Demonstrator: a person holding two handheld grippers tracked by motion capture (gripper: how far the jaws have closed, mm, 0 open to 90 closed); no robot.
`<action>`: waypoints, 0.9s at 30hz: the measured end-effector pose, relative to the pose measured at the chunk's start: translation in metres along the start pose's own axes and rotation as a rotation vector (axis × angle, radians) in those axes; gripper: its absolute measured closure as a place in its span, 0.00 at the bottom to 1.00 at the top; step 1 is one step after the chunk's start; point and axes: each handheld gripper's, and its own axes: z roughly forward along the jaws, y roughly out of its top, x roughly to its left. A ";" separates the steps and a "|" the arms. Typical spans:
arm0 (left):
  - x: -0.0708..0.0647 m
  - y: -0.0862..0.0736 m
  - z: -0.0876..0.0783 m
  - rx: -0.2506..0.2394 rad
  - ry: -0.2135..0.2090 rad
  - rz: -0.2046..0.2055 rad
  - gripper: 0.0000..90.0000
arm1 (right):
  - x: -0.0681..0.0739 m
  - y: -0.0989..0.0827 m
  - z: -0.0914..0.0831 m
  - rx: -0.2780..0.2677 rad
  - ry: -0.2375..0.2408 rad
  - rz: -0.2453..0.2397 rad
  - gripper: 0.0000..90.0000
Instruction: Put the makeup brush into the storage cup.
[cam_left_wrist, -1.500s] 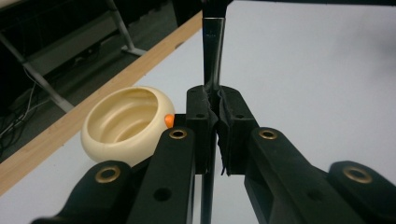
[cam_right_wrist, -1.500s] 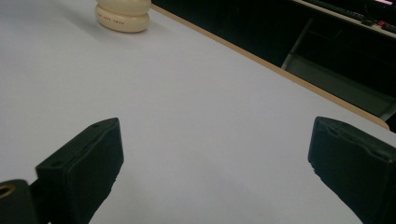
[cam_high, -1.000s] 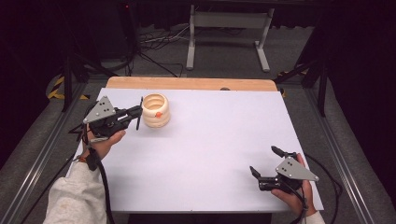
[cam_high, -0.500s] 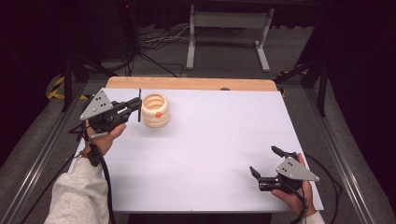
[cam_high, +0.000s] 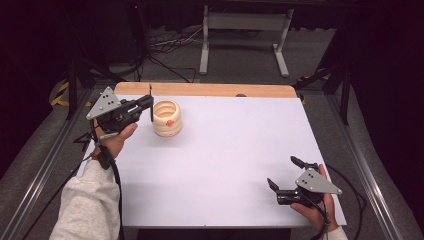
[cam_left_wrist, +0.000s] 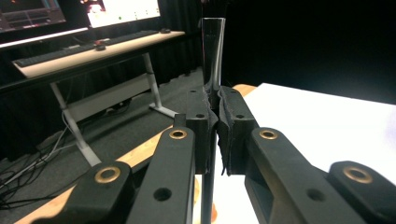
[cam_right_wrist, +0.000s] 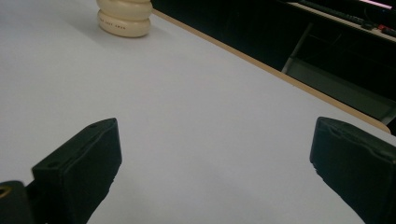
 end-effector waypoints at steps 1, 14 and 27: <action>0.000 0.000 0.000 0.000 0.000 0.000 0.93 | 0.000 0.000 0.000 0.000 0.000 0.000 0.03; 0.008 0.005 0.015 -0.032 0.009 -0.014 0.93 | 0.000 -0.001 0.000 0.001 -0.001 -0.004 0.03; 0.015 0.010 0.028 -0.047 0.008 -0.020 0.93 | 0.000 -0.001 -0.001 0.000 -0.005 -0.005 0.03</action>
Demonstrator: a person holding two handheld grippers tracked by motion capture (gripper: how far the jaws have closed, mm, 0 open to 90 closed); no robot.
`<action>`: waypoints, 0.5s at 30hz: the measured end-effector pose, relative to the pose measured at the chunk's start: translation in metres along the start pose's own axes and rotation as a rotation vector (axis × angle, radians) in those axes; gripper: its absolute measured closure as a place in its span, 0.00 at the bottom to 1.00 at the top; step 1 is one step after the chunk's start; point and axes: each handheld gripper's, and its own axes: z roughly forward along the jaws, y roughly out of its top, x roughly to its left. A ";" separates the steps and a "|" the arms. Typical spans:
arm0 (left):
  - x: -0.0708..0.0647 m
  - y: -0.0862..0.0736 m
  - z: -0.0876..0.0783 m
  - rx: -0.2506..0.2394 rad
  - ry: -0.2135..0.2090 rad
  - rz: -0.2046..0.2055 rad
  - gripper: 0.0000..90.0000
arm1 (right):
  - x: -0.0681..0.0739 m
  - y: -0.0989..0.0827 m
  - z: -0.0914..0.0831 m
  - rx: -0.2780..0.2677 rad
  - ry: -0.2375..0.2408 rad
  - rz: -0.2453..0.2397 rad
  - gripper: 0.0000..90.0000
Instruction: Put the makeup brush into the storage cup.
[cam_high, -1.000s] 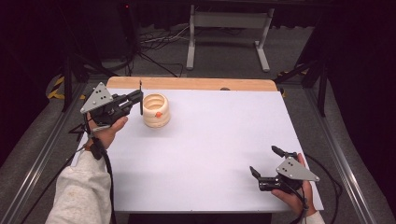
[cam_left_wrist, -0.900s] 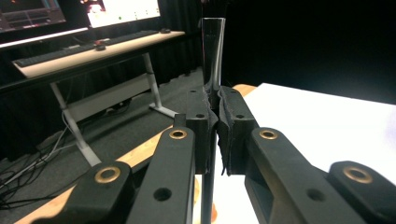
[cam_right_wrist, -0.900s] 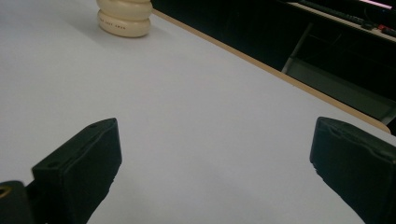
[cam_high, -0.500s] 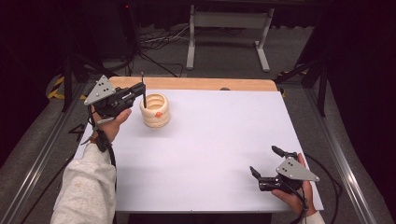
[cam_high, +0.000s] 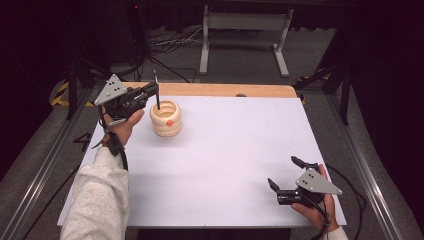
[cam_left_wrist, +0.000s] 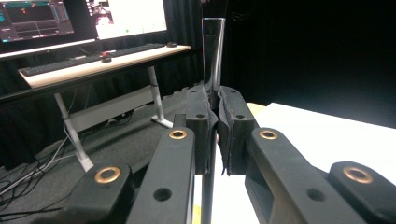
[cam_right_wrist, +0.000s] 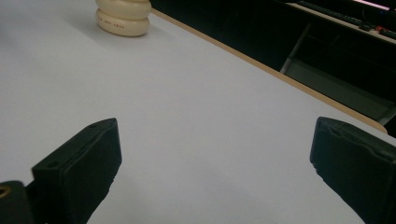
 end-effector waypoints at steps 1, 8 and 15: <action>0.001 0.000 0.002 -0.003 -0.003 0.000 0.93 | 0.000 0.000 0.000 0.000 0.000 0.000 0.03; 0.004 0.001 0.011 -0.008 -0.003 0.000 0.93 | 0.000 0.000 0.000 -0.001 0.000 -0.001 0.03; 0.004 0.003 0.018 -0.020 -0.003 -0.001 0.93 | -0.001 0.000 -0.001 -0.001 0.000 -0.001 0.03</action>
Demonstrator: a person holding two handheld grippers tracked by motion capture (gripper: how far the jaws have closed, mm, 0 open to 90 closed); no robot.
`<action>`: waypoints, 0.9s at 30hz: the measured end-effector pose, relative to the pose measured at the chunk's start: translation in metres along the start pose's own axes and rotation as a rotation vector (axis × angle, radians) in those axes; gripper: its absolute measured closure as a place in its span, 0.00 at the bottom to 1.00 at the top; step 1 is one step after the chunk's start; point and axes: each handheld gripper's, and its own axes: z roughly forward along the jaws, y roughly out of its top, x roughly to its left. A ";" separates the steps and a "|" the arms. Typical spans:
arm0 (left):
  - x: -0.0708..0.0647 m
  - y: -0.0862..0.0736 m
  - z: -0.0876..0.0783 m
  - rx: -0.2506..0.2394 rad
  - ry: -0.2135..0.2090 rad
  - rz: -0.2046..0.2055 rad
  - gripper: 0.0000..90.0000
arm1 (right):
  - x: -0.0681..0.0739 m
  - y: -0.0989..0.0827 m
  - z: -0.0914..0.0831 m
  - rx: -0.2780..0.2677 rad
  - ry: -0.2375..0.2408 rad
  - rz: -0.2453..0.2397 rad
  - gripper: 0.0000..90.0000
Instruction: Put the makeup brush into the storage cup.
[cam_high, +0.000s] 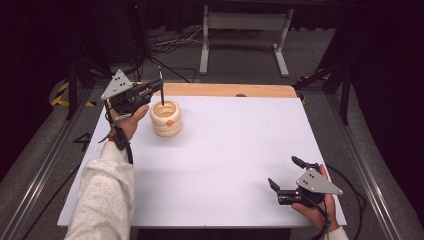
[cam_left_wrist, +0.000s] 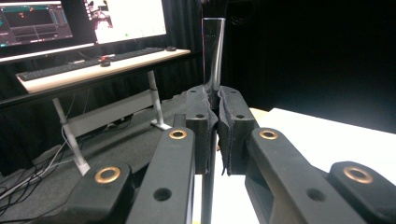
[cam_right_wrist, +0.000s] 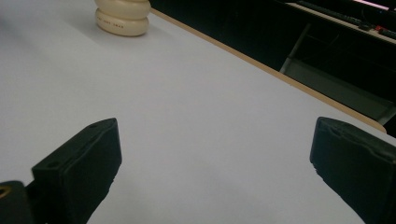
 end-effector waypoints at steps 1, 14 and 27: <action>0.000 0.001 0.001 0.009 0.007 0.006 0.93 | 0.000 0.000 0.000 -0.001 0.001 -0.001 0.03; 0.005 -0.003 0.008 0.014 0.020 -0.008 0.93 | 0.001 0.001 0.001 -0.001 0.005 -0.002 0.03; 0.009 -0.015 0.014 0.031 0.056 0.007 0.93 | 0.001 0.000 0.001 0.003 0.008 -0.003 0.03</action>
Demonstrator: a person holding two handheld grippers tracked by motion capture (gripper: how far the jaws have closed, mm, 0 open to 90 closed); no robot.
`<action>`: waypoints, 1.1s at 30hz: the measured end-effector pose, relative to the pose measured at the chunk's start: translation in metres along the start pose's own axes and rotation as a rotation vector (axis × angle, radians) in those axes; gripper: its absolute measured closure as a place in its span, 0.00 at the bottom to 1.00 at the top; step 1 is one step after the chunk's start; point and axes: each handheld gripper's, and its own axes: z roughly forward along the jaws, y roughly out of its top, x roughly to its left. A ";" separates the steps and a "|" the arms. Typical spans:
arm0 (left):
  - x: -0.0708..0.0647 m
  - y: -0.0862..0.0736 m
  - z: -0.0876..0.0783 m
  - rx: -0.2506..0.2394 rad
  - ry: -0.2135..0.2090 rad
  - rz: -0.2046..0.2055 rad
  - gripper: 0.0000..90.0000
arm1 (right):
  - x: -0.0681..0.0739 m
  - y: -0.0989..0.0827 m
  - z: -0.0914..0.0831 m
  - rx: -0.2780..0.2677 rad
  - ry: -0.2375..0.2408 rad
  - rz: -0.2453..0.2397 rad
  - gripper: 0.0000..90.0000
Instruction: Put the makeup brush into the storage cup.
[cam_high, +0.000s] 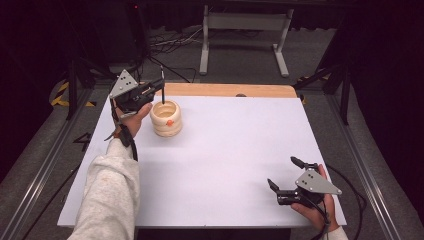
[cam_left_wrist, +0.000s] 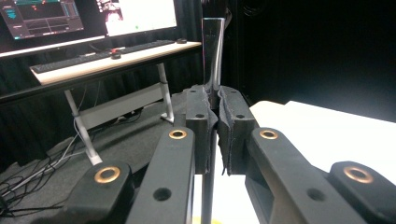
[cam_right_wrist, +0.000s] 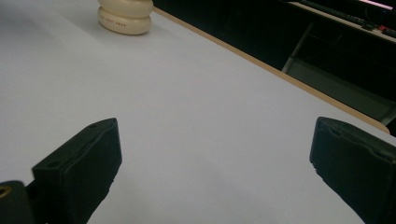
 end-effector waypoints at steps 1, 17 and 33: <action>0.000 0.000 0.000 0.000 0.000 0.000 0.93 | 0.000 0.000 0.000 0.000 0.000 0.000 0.03; -0.001 -0.019 0.011 0.024 0.012 0.002 0.93 | 0.001 0.000 0.000 0.006 -0.001 0.000 0.03; 0.006 -0.049 0.016 0.056 0.035 -0.032 0.93 | 0.001 -0.001 0.002 0.015 0.002 -0.002 0.03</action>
